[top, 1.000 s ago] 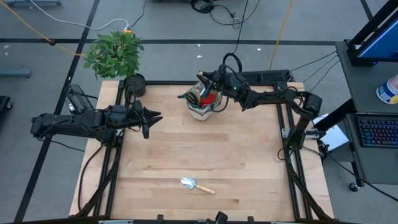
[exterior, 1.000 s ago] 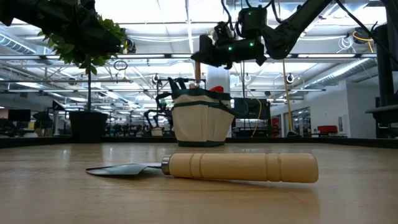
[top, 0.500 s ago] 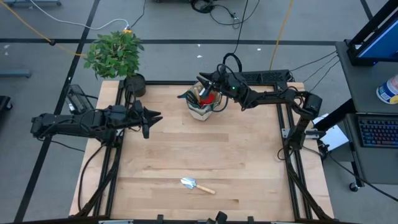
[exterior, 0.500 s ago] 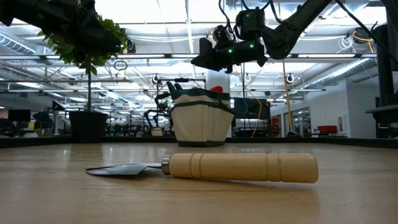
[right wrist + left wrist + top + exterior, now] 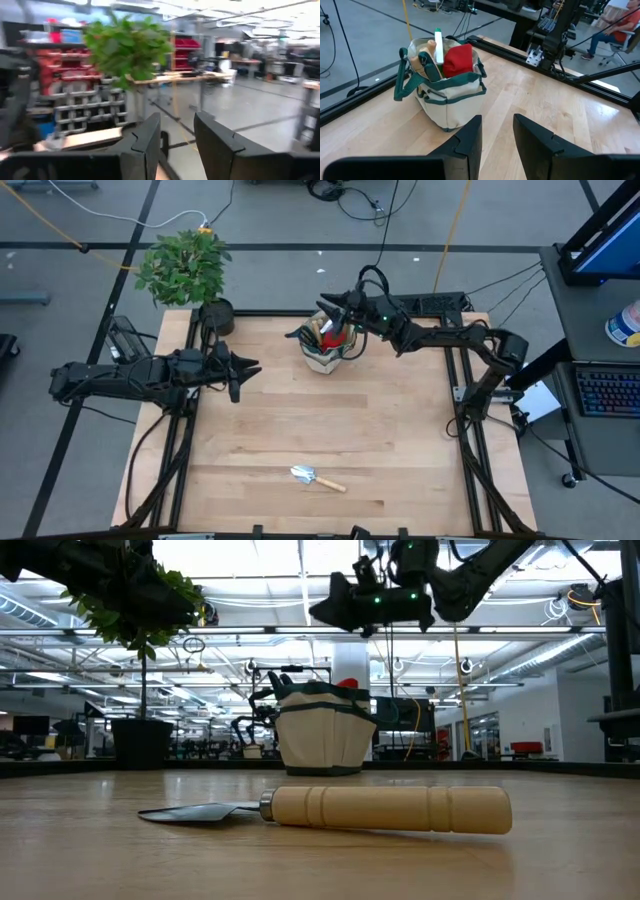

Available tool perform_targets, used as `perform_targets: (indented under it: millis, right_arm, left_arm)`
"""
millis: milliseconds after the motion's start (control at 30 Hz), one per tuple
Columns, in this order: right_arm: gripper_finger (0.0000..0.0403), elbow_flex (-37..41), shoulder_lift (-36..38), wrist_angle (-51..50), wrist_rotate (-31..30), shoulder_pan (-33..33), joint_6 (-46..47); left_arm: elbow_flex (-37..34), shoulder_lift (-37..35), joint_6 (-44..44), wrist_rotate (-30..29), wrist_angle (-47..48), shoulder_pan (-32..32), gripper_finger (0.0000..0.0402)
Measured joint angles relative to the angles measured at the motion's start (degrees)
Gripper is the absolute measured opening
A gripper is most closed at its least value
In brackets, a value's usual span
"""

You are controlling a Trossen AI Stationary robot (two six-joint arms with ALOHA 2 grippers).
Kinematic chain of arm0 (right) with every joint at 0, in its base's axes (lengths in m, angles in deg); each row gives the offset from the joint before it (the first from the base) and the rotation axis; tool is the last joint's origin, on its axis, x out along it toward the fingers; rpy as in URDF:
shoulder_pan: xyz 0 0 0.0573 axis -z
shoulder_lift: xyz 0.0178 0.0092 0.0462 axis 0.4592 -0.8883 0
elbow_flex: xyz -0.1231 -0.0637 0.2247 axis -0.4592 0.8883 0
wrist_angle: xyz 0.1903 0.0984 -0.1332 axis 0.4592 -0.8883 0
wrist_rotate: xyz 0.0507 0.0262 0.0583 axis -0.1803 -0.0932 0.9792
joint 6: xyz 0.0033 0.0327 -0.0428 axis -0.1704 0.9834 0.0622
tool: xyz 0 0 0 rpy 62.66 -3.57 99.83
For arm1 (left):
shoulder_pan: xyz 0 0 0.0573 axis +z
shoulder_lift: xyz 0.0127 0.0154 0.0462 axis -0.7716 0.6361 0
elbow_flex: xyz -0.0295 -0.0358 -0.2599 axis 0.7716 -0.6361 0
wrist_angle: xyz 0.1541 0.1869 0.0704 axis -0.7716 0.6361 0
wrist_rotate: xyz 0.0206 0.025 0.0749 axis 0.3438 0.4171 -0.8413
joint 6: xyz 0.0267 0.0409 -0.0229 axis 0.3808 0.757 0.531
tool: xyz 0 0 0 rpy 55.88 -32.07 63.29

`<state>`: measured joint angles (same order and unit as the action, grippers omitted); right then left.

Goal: Pick & Place Garden tools in Gardening bag
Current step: Put the hand trowel into the gardening tool bag

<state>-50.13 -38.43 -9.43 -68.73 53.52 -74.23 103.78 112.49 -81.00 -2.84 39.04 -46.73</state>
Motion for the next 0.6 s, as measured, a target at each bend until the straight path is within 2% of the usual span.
perform_targets:
  millis: [233,433,600]
  right_arm:
    - [0.0093,0.4,4.9,-11.6,9.8,1.5,-0.6]
    - [0.007,6.6,12.2,-15.2,10.3,1.6,-1.4]
    - [0.0027,15.5,21.3,-15.1,10.2,1.6,-1.1]
  left_arm:
    - [0.0,0.0,2.1,0.0,0.0,0.0,0.0118]
    - [0.0,0.0,3.0,0.1,-0.1,-0.9,0.0118]
    - [0.0,0.0,2.9,0.2,-2.2,-3.6,0.0118]
